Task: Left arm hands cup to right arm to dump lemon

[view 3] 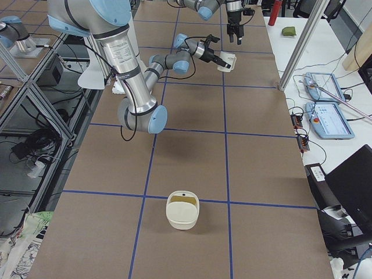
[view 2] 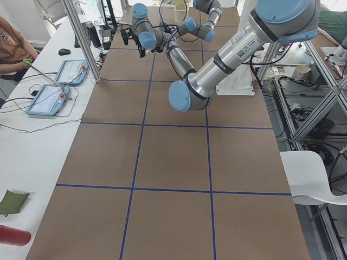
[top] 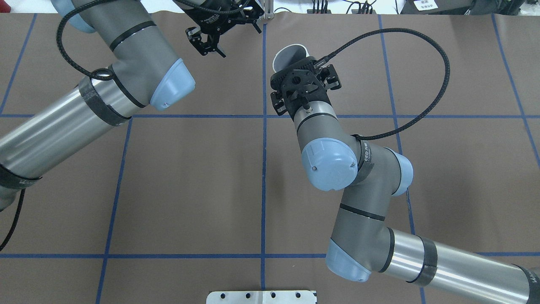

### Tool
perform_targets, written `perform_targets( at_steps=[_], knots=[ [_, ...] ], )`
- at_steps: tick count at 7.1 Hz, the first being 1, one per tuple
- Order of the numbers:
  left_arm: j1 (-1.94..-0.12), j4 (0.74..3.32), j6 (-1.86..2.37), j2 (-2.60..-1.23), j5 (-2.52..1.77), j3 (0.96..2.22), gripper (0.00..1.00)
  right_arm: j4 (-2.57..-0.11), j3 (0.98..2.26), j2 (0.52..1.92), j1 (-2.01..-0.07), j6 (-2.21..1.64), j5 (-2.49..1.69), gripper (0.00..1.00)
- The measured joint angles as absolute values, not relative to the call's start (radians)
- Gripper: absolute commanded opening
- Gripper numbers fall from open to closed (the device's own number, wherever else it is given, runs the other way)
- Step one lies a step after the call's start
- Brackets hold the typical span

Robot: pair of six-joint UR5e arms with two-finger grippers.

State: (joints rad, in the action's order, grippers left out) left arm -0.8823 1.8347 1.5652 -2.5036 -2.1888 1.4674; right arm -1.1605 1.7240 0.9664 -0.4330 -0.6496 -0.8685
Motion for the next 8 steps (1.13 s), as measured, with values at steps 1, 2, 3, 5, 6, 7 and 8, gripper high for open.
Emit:
perform_targets(
  at_steps=[1, 2, 3, 5, 6, 7, 8],
  knots=[
    [-0.882, 1.838, 1.570, -2.506, -2.219, 1.468, 1.00, -1.162, 1.720, 0.962, -0.433, -0.651, -0.865, 0.22],
    [-0.879, 1.839, 1.572, -2.512, -2.240, 1.468, 1.00, -1.162, 1.719, 0.958, -0.433, -0.652, -0.863, 0.22],
    [-0.871, 1.839, 1.573, -2.517, -2.250, 1.467, 0.97, -1.161, 1.718, 0.956, -0.433, -0.656, -0.862, 0.22],
    [-0.846, 1.843, 1.574, -2.521, -2.254, 1.467, 0.93, -1.160, 1.718, 0.954, -0.432, -0.666, -0.862, 0.22],
    [-0.833, 1.852, 1.574, -2.521, -2.254, 1.467, 0.90, -1.158, 1.718, 0.954, -0.432, -0.667, -0.862, 0.22],
    [-0.818, 1.861, 1.575, -2.522, -2.254, 1.466, 0.86, -1.156, 1.718, 0.954, -0.432, -0.667, -0.862, 0.22],
    [-0.807, 1.870, 1.575, -2.523, -2.254, 1.465, 0.82, -1.154, 1.718, 0.954, -0.433, -0.668, -0.862, 0.22]
  ],
)
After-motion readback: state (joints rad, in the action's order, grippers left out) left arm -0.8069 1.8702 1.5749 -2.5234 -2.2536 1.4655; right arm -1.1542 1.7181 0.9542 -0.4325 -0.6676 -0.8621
